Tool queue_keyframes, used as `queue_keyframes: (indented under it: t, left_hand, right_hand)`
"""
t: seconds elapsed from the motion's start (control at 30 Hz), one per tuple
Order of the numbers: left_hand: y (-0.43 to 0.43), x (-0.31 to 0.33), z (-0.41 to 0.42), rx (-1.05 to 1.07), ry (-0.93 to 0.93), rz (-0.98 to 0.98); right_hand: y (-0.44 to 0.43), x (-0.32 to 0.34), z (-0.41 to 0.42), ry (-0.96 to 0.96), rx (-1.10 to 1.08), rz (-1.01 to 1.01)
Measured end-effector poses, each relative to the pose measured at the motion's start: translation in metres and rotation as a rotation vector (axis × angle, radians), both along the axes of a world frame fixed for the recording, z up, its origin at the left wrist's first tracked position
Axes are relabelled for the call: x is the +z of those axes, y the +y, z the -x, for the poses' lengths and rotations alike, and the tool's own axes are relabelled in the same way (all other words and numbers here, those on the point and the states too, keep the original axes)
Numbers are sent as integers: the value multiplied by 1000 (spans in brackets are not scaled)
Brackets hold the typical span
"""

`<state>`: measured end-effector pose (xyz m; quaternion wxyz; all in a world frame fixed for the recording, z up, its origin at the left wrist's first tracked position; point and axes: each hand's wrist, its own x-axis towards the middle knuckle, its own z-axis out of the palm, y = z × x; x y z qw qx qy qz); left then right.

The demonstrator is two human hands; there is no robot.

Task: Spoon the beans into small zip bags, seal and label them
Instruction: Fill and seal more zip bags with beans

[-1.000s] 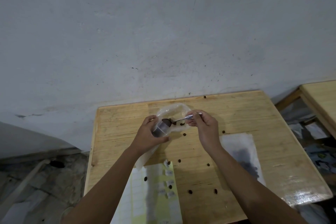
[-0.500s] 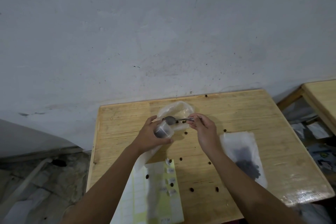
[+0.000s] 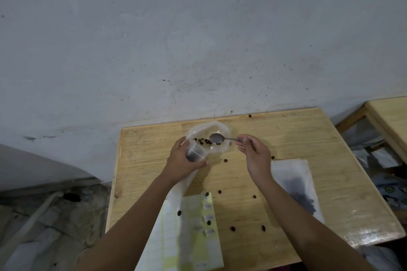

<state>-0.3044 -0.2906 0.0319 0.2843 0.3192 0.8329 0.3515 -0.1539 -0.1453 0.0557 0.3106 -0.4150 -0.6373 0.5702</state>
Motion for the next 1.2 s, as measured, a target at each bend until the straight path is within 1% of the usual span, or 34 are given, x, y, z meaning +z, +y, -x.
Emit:
queue_keyframes:
  t: [0.1,0.23,0.37,0.5,0.6,0.73,0.87,1.03,1.13,1.2]
  left_hand:
    - [5,1,-4,41,18,-11]
    - [11,3,-9,117,55,-16]
    - [13,2,-16,176,39,-23]
    - [12,1,-21,145,47,-16]
    - [12,2,-24,126,65,-29]
    - [11,2,-24,107,74,-31]
    - [8,3,-20,73,43,-36]
    - [5,4,-14,9,29,-84]
    - [3,5,-10,-22,12,-90]
    - [3,5,-9,-35,-2,-95]
  right_hand:
    - [-8,5,3,-42,30,-139]
    - [-17,11,1,-71,127,-276]
    - [-23,9,1,-99,167,-425]
    - [-25,4,4,-138,146,-424]
    - [-26,-2,6,-143,95,-341]
    - [-25,-7,10,-135,-29,-139]
    - [-20,-9,15,4,-201,155]
    - [-15,-7,17,135,-321,449]
    - [-14,-5,18,193,-357,617]
    - [-16,-5,19,200,-339,683]
